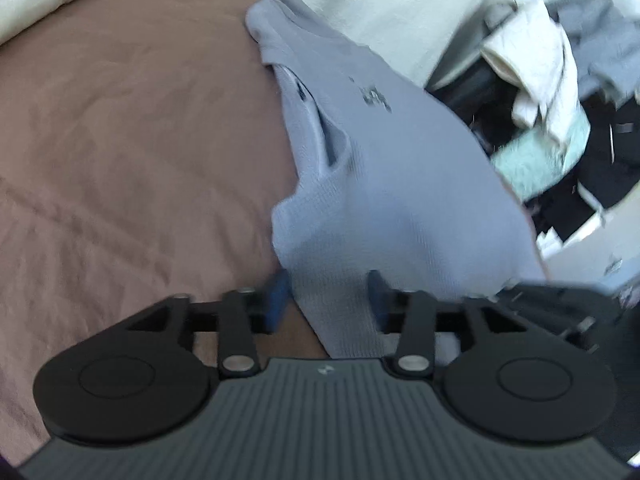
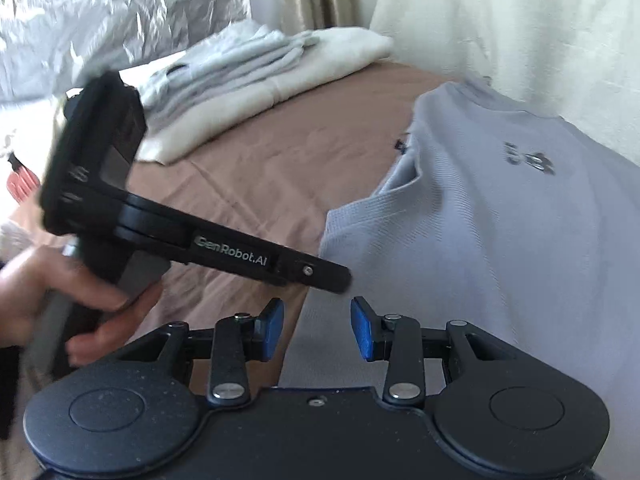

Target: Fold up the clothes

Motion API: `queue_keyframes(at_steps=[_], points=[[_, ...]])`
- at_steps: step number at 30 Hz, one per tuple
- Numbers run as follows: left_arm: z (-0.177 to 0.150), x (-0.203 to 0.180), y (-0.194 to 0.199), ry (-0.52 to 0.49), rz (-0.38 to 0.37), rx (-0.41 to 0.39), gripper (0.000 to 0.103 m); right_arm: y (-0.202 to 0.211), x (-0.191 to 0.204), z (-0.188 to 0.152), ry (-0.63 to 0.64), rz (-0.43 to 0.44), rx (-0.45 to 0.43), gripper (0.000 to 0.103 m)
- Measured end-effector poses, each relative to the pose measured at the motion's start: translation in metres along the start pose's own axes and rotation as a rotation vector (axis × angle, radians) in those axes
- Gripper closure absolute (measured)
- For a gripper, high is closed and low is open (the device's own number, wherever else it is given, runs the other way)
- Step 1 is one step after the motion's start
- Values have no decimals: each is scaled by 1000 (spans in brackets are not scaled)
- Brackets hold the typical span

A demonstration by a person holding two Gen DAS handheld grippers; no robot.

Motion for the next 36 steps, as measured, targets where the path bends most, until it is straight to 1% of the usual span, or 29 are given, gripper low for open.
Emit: queue_keyframes(at_steps=[1,2,3,5,6,7,8,9,10,11,12,13,14,15,17,19,21,23,24,25,27,28,29,31,33,36], points=[[1,1,-2,9,-30,3,68,-6,3,-1,14,-9,3,58],[2,1,-3,16,-59,5,89,-11,5,-3,27,-18,6,57],[5,-6,-6,10,-89,2,100,-16,7,-4,57,-49,-12,53],[10,-20,-11,-1,-147,-5,100,-20,7,-6,152,-155,-89,46],[13,-27,-13,-7,-176,-10,101,-21,9,-7,209,-207,-130,45],[17,-34,-10,-17,-197,-28,100,-21,10,-8,277,-257,-173,41],[22,-41,-6,-29,-216,-43,100,-21,10,-8,321,-295,-204,41],[25,-47,-2,-52,-228,-55,100,-20,7,-7,339,-321,-225,47],[28,-51,2,-78,-228,-72,100,-17,2,-3,330,-331,-243,55],[30,-53,6,-98,-224,-93,100,-12,-7,4,292,-327,-257,79],[32,-55,10,-115,-223,-114,99,-6,-16,10,244,-313,-271,89],[34,-55,14,-114,-236,-131,98,0,-29,15,183,-295,-285,94],[36,-54,18,-103,-250,-143,99,8,-44,18,119,-282,-299,96],[38,-54,18,-97,-245,-154,98,15,-58,21,54,-270,-313,96],[42,-48,19,-105,-201,-171,98,28,-90,26,-76,-252,-330,96],[40,-40,13,-90,-184,-151,98,30,-127,18,-222,-246,-309,96],[36,-28,6,-57,-178,-130,97,26,-160,6,-388,-211,-264,95],[34,-18,-3,-15,-177,-111,94,15,-183,-4,-531,-168,-214,95],[34,-14,-8,-3,-174,-106,90,11,-187,-7,-580,-138,-209,94],[36,-11,-12,5,-166,-105,87,9,-187,-8,-594,-123,-214,94],[44,-5,-21,15,-148,-112,78,9,-183,-6,-587,-116,-219,94],[52,-1,-25,24,-142,-121,73,6,-179,-3,-572,-121,-221,94],[59,3,-30,33,-135,-129,71,6,-177,-2,-559,-123,-222,94],[78,10,-41,45,-115,-142,61,8,-176,-2,-539,-125,-221,94],[97,19,-52,40,-85,-153,61,5,-175,-3,-528,-129,-222,94],[128,23,-68,-21,-10,-175,61,6,-179,-3,-528,-122,-223,93]])
Point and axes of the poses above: each gripper's, at about its wrist camera, not at the fingertips, and y roughly against the way its jaws point, x to its left, z to its top, the point moved 9 cm from there along -y, roughly the way its jaws point, and after that the axes turned 9 degrees about -y, right-handed, at the moved point
